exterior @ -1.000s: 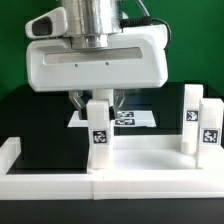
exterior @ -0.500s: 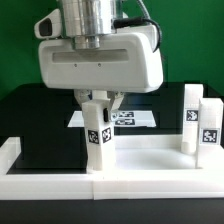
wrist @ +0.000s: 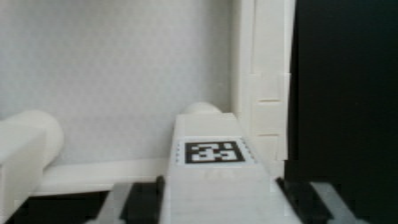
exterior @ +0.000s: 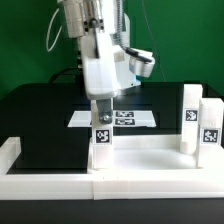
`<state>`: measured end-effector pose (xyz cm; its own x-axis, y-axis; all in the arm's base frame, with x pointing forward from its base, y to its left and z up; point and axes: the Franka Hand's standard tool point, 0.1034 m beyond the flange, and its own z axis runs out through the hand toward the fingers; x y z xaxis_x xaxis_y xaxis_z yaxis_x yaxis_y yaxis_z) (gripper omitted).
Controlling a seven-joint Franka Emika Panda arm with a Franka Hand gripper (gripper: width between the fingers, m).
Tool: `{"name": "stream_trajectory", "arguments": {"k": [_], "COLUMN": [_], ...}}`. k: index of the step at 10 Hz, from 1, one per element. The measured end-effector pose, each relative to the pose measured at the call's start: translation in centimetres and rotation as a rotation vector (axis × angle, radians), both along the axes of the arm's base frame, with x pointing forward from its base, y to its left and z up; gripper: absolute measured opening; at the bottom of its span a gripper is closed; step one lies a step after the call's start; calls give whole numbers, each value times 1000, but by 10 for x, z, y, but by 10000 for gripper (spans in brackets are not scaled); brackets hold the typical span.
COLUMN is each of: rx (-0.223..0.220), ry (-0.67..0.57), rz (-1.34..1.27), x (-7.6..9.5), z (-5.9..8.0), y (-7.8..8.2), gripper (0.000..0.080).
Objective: Assemble desk
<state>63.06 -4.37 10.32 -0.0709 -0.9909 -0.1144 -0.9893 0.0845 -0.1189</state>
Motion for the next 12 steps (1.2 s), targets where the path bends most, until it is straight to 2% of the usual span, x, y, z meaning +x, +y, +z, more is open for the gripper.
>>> {"name": "stream_trajectory", "arguments": {"k": [2, 3, 5, 6, 9, 12], "rx": [-1, -16, -62, -77, -106, -212], "ry": [-1, -10, -54, -69, -87, -96], "rz": [7, 104, 514, 646, 801, 1394], "x": [0, 0, 0, -2, -5, -1], "z": [0, 0, 0, -2, -4, -2], "y": [0, -1, -4, -5, -5, -1], "gripper": [288, 288, 602, 635, 647, 649]}}
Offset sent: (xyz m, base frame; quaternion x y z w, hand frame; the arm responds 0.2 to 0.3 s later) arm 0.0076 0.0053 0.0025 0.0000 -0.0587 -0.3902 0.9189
